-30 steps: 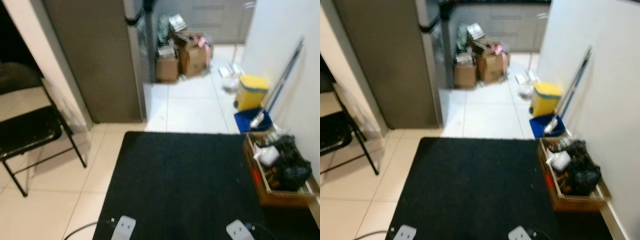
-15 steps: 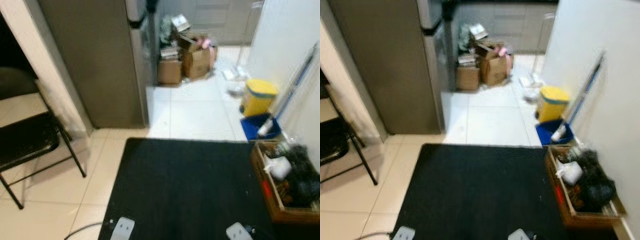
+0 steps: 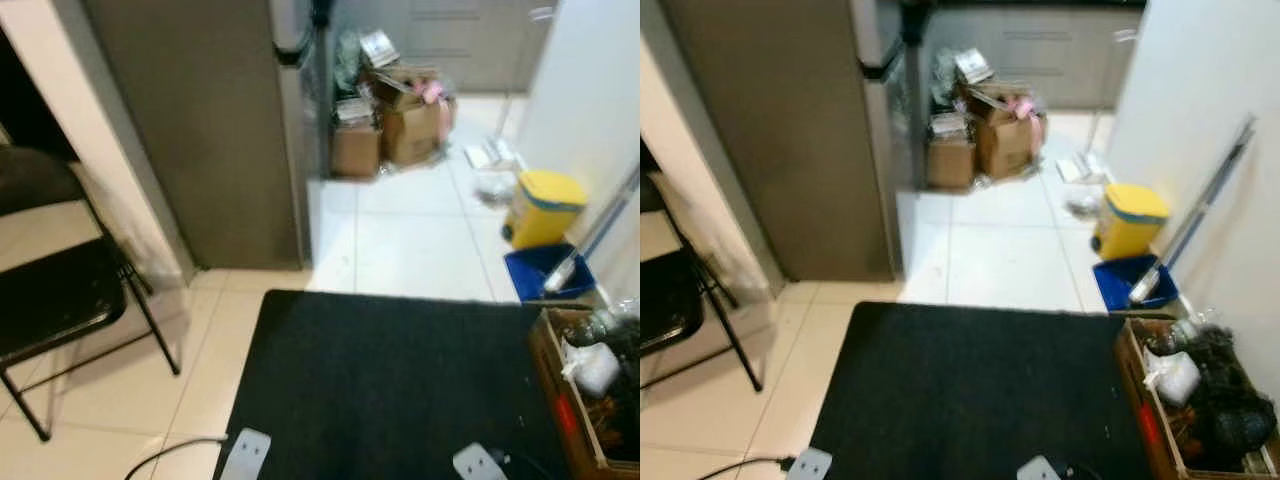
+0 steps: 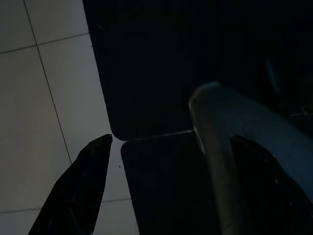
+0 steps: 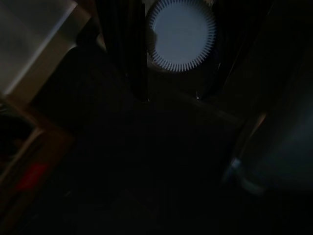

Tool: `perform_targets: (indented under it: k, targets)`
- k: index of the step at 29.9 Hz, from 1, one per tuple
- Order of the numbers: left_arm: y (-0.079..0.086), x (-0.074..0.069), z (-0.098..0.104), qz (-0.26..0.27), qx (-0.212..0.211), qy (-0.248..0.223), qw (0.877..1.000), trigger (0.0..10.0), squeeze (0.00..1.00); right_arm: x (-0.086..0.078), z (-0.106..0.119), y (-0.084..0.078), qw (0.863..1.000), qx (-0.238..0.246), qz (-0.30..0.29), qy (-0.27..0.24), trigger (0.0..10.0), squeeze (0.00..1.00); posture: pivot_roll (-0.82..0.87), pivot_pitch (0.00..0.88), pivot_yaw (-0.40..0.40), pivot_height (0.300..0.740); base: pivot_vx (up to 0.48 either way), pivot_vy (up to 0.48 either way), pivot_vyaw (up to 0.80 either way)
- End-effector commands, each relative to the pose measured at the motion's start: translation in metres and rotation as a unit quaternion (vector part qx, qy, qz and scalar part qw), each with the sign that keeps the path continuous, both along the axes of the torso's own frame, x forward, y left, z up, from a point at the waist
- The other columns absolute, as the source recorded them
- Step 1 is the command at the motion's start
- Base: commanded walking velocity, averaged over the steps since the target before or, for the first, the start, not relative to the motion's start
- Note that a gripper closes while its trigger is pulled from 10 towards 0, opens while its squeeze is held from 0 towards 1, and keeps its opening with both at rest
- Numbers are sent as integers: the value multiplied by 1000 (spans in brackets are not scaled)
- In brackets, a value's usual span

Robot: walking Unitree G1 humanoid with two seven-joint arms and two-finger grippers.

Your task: Restocking fridge

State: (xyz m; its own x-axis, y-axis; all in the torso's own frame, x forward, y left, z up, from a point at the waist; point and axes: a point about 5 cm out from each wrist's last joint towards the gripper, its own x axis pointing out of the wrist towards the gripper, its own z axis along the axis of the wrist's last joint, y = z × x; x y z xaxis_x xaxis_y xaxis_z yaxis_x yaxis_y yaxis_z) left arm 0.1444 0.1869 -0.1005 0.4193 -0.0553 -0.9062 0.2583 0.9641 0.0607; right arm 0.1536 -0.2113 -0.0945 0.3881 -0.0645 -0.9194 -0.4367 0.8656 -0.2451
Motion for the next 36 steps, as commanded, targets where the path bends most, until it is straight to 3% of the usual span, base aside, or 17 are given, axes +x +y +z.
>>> perform_targets:
  k: [1, 36]
  targets:
    - [-2, -7, -3, -2, -2, 13, 1000, 10000, 0, -6, -3, 4, 1000, 5, 0, 11, 10000, 0, -55, 0, -28, 740, 277, 0, 0]
    - [-7, -8, -4, -5, -6, 17, 1000, 10000, 0, -3, -2, 4, 1000, 10, -6, 10, 10000, 0, -65, 0, -16, 740, 278, 0, 0]
